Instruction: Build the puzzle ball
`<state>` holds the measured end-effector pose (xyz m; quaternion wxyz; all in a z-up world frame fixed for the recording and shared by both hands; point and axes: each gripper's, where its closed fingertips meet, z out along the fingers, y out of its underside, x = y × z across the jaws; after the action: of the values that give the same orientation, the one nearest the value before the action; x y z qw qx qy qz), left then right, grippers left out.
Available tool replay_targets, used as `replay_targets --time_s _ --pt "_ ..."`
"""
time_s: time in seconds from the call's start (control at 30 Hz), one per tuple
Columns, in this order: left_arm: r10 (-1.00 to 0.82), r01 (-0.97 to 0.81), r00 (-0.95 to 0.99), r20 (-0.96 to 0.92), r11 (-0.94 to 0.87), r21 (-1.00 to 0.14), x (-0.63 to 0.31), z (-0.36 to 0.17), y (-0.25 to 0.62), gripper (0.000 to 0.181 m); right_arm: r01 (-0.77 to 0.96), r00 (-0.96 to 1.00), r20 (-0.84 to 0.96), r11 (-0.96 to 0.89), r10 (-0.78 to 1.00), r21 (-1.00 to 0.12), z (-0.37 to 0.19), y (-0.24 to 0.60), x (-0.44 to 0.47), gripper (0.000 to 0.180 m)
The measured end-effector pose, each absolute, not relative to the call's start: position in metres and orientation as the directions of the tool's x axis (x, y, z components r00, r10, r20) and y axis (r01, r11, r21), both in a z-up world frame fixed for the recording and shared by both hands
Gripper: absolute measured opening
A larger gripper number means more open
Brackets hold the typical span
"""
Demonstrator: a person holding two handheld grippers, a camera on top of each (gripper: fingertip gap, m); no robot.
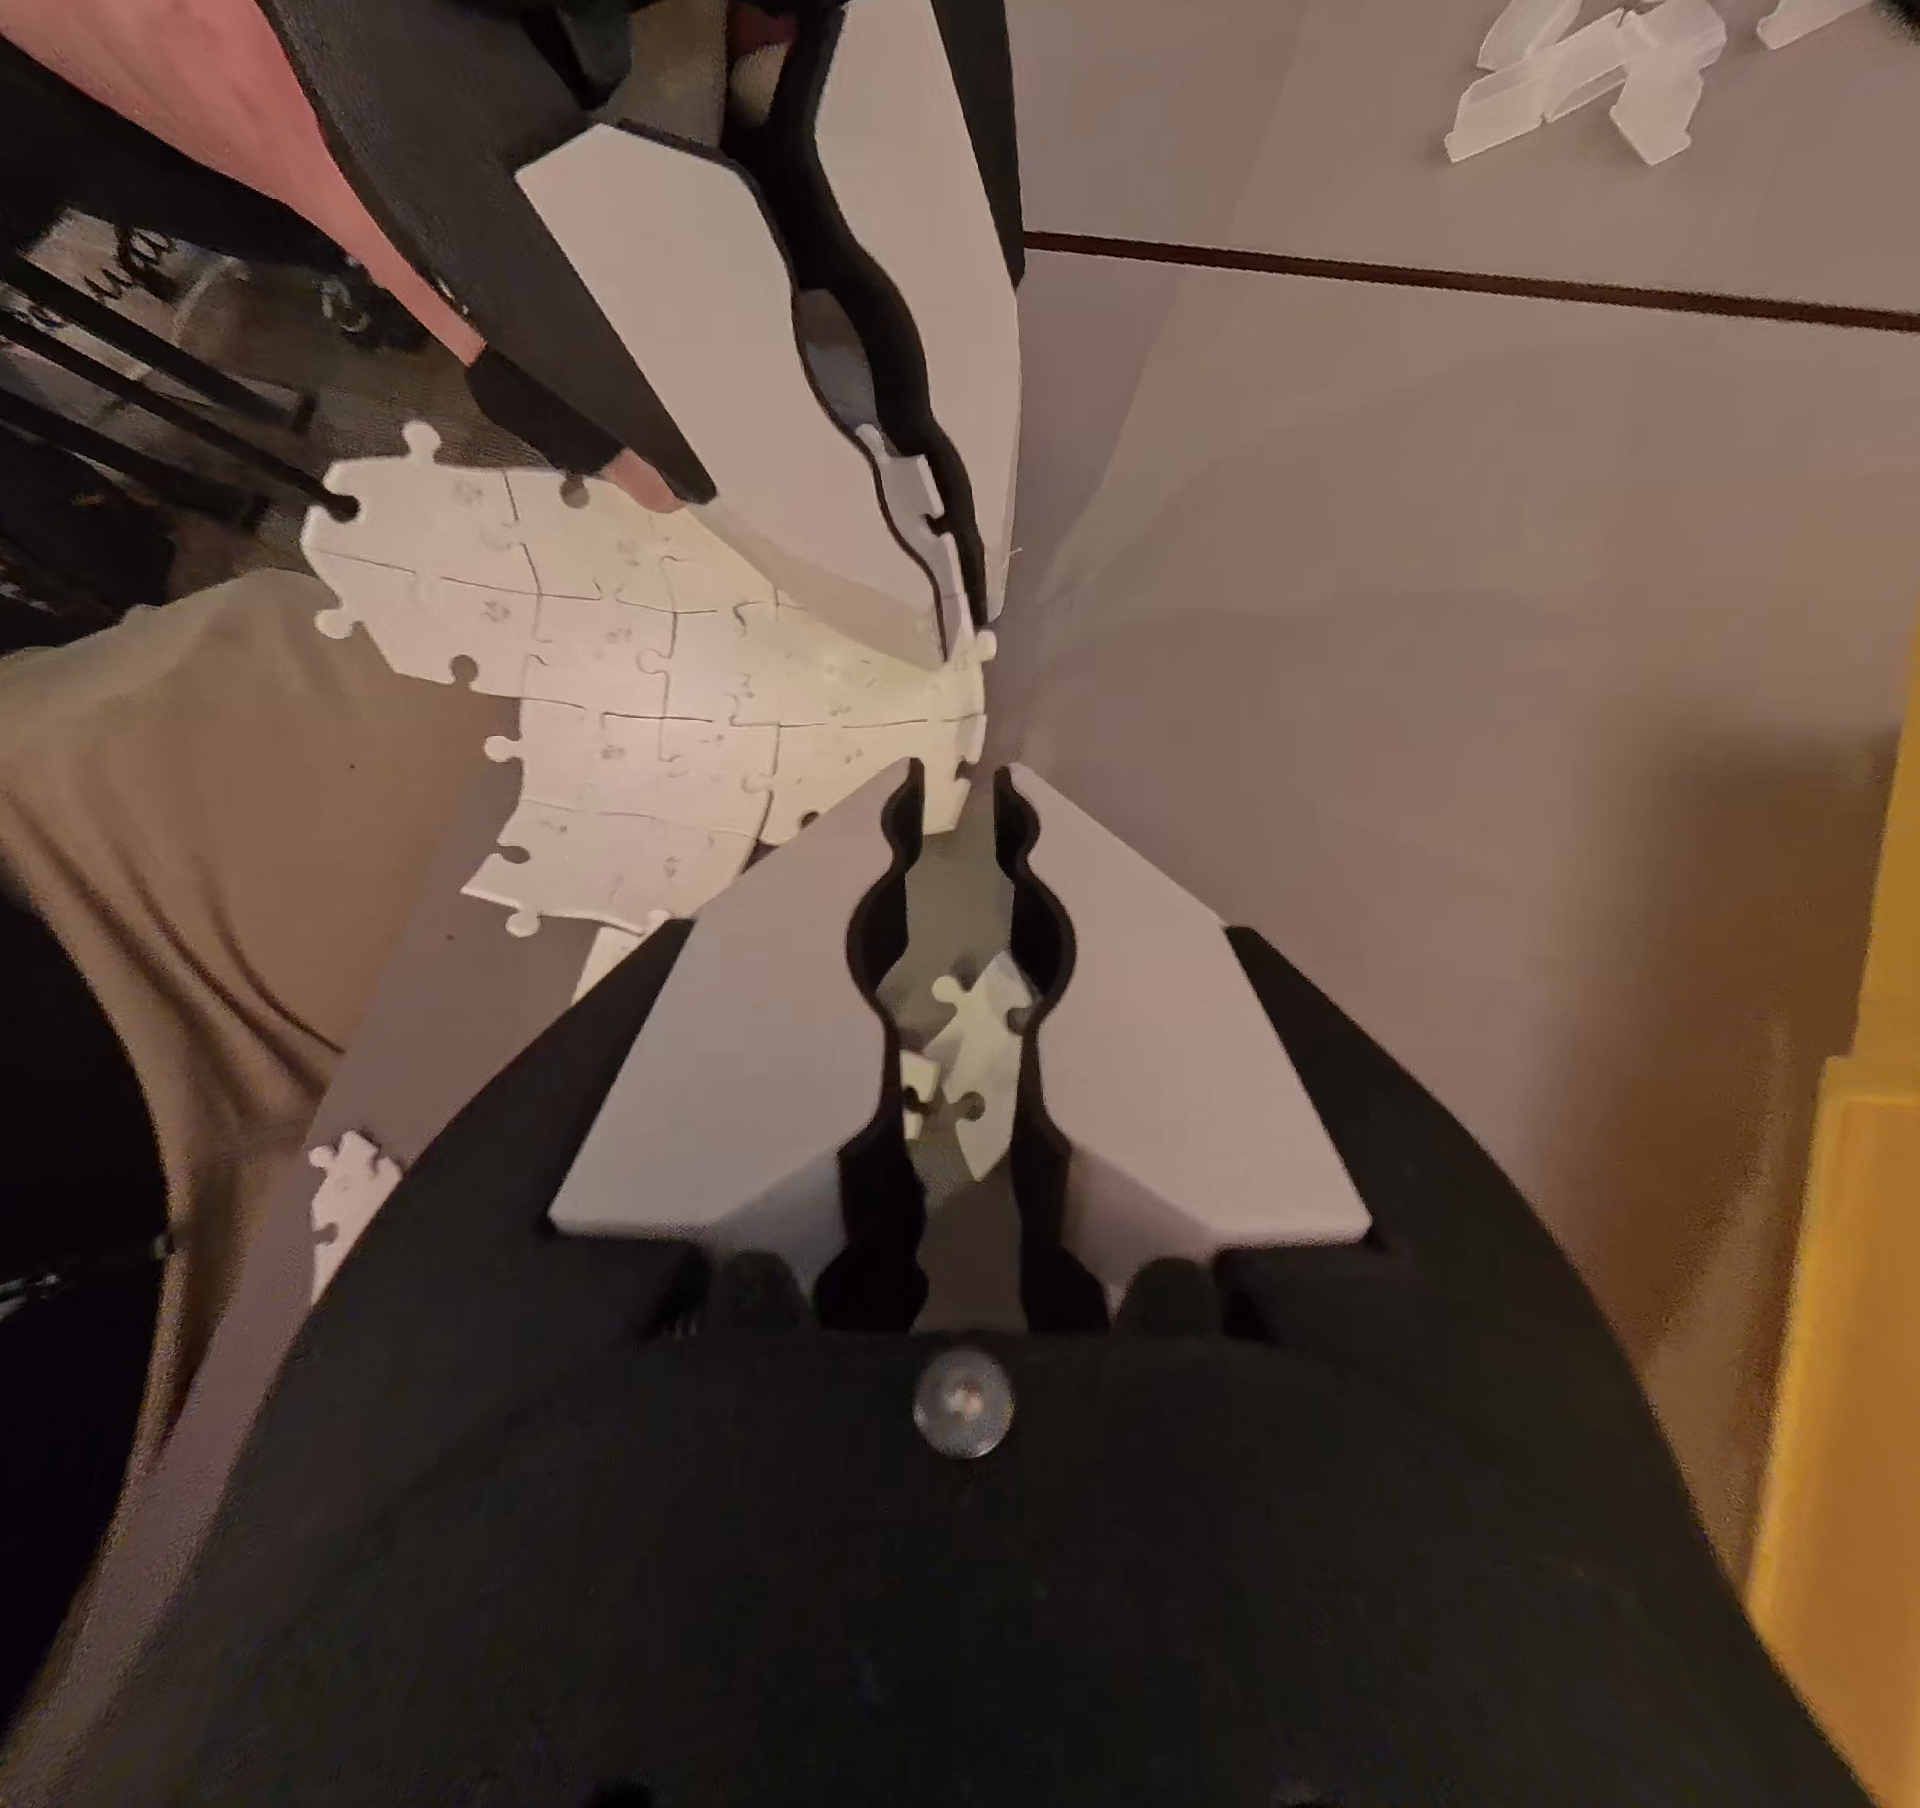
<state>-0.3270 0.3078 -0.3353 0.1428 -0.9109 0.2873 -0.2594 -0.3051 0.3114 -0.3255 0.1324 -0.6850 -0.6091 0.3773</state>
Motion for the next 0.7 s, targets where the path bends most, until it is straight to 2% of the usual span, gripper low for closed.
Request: replay_targets --time_s 0.17,0.33,0.7 --pt "-0.619 -0.406 0.691 0.374 -0.759 -0.508 -0.326 -0.327 0.309 0.008 0.723 -0.022 -0.449 -0.296 0.893 -0.624 -0.324 0.306 -0.305 0.017" --pt "-0.625 -0.347 0.692 0.360 -0.726 -0.594 -0.326 -0.319 0.309 0.006 0.746 -0.039 -0.466 -0.284 0.884 -0.603 -0.327 0.296 -0.308 0.016" --pt "-0.635 -0.289 0.684 0.358 -0.687 -0.667 -0.329 -0.315 0.300 0.007 0.753 -0.043 -0.449 -0.267 0.892 -0.602 -0.326 0.290 -0.315 0.003"
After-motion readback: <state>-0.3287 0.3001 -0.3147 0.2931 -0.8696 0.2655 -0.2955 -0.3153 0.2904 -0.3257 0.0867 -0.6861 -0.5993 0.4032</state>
